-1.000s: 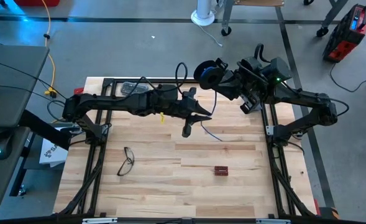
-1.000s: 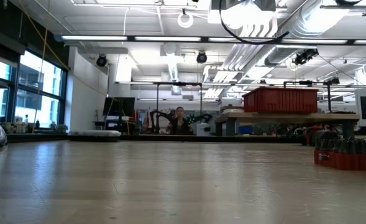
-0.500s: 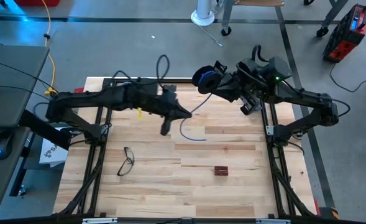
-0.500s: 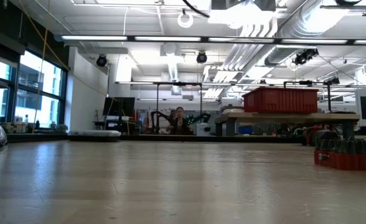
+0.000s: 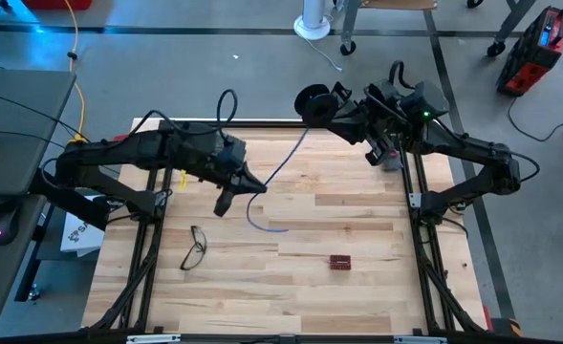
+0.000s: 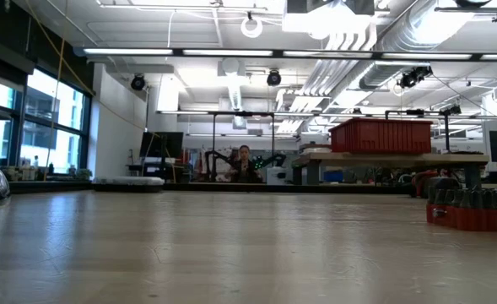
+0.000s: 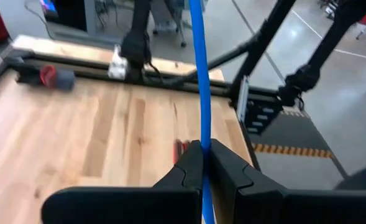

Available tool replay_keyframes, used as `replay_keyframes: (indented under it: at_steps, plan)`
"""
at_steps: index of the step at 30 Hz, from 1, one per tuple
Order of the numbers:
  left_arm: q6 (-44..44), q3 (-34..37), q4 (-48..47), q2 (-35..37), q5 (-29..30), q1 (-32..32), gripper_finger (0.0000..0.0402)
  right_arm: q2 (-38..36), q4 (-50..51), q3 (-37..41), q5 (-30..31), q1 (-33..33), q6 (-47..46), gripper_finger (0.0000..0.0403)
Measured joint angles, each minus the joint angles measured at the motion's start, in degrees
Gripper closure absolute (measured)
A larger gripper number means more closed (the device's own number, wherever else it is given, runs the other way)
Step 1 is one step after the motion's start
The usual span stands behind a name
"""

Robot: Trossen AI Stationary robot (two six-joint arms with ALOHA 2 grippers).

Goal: Coil cords
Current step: Coil the blue wire onto the spool

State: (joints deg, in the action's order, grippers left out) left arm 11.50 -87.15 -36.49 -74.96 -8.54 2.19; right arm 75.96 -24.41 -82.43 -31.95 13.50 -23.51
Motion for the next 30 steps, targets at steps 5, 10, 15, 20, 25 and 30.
replay_keyframes:
  at_steps: [5, 10, 15, 20, 25, 30]
  plan:
    - [2.3, 0.0, -1.0, 1.5, -0.1, 1.3, 0.0401, 0.0, 1.6, 0.0, 0.0, 0.7, 0.0, 0.0403]
    - [5.0, -2.7, -5.0, 2.6, -2.5, 1.4, 0.0401, 0.0, 6.5, 0.0, -0.4, 0.8, 0.0, 0.0403]
    - [4.9, -9.1, -13.9, 2.7, -2.9, 1.4, 0.0401, 0.0, 13.8, 0.0, -1.8, 0.8, 0.2, 0.0403]
    - [4.9, -15.4, -22.3, 2.6, -2.8, 1.2, 0.0401, -0.7, 19.2, 0.0, -2.2, 0.9, 2.1, 0.0403]
    - [4.9, -20.0, -31.1, 2.7, 0.8, 1.2, 0.0401, -1.1, 19.6, 0.0, -4.7, 1.2, 1.0, 0.0403]
    - [4.9, -22.7, -31.2, 2.7, 1.6, 1.2, 0.0401, -1.1, 24.4, 0.0, -6.2, 1.0, 0.0, 0.0403]
